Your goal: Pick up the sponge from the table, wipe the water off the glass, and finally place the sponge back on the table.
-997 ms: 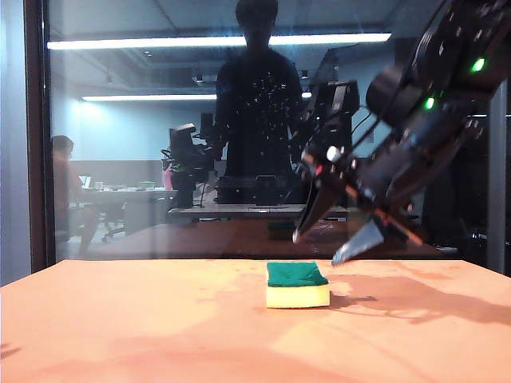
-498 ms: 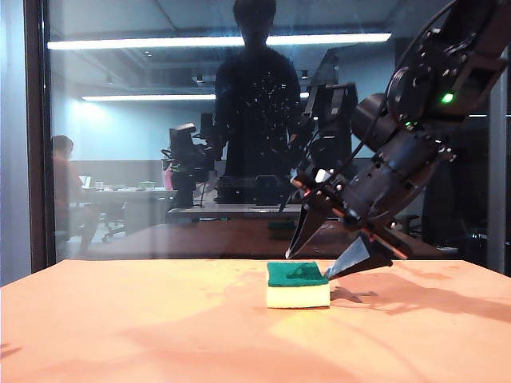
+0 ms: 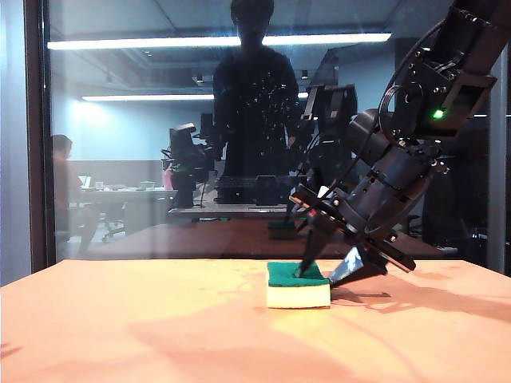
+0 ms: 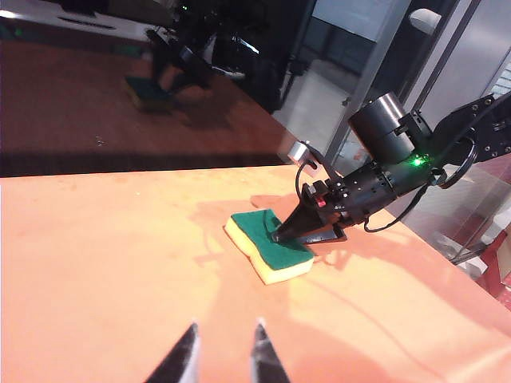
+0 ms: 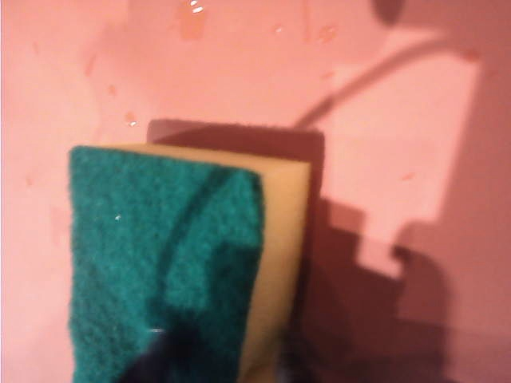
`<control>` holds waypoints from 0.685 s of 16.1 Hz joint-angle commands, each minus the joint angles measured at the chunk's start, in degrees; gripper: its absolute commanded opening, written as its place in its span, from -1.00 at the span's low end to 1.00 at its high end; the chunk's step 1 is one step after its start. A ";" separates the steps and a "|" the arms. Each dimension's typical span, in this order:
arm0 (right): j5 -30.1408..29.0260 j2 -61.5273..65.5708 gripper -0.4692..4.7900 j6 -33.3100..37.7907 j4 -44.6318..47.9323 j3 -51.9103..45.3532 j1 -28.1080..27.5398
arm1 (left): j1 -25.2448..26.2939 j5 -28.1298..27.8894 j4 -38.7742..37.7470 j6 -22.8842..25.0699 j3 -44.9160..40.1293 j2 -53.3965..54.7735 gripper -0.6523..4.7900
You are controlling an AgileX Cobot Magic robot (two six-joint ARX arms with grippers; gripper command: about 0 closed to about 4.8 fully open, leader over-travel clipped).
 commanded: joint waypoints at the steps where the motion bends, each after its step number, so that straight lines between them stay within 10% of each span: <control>1: 1.31 -0.22 -0.47 0.11 0.61 0.20 0.20 | 0.00 -0.07 0.74 0.26 0.28 0.11 -0.45; 3: 1.31 -0.22 -0.85 0.07 1.22 0.17 0.20 | 0.02 -0.07 0.72 0.26 0.28 0.11 -0.45; 11: 3.48 -0.26 -0.86 0.02 6.54 0.17 0.20 | 0.00 -0.04 0.72 0.26 0.26 0.11 -0.45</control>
